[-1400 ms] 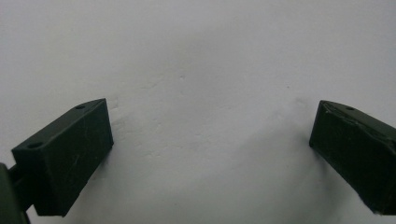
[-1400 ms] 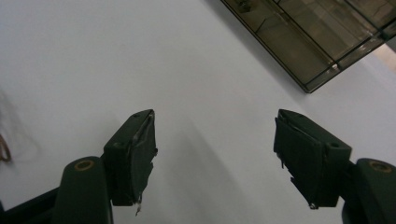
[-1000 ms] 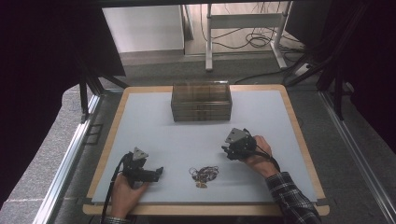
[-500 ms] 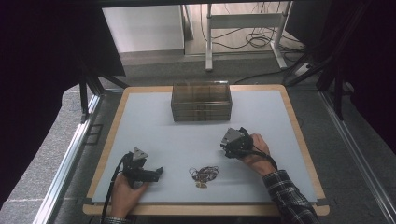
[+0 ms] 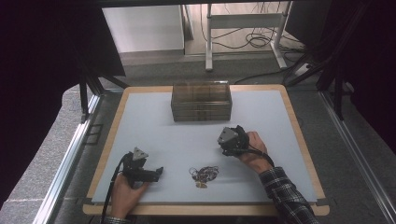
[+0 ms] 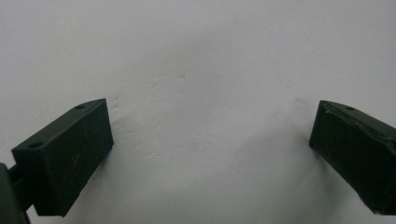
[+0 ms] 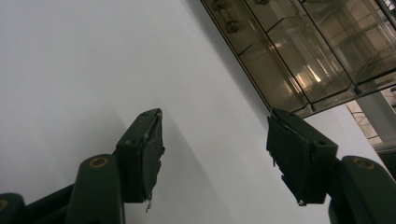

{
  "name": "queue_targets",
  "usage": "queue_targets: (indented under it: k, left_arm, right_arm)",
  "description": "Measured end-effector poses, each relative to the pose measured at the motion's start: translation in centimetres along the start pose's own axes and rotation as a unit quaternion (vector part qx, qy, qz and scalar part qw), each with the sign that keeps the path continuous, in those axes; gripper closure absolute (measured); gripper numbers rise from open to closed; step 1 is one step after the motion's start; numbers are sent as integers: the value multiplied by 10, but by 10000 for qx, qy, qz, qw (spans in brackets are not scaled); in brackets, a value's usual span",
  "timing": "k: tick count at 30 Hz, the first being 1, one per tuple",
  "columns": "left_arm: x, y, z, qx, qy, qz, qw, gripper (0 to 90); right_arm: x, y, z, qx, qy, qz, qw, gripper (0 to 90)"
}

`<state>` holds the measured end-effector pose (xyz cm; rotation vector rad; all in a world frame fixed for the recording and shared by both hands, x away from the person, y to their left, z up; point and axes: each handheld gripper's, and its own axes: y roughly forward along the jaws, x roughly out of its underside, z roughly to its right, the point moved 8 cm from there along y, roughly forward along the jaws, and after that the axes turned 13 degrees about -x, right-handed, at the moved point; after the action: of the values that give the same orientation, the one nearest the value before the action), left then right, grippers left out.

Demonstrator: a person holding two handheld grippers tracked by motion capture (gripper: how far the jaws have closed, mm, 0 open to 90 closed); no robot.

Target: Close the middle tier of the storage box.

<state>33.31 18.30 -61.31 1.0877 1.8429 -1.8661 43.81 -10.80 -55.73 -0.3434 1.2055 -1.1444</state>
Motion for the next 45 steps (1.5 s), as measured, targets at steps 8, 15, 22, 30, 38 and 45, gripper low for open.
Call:
queue_targets:
  k: [8,15,22,30,38,45]
  left_arm:
    - [0,0,0,-3,-1,2,10000,0]
    - [0,0,0,0,8,-4,10000,0]
    - [0,0,0,0,-1,1,10000,0]
    - [0,0,0,1,-2,2,10000,0]
    - [0,0,0,-2,-4,3,10000,0]
    - [0,0,0,-6,-5,0,10000,0]
  right_arm:
    - [-4,5,1,73,-143,-68,9998,363]
    - [-7,9,2,102,-217,-74,9997,375]
    - [-12,12,5,268,-399,-183,9987,390]
    - [-14,16,6,415,-573,-288,9971,400]
    - [-17,20,8,562,-787,-415,9944,404]
    - [-21,23,7,632,-890,-452,9930,410]
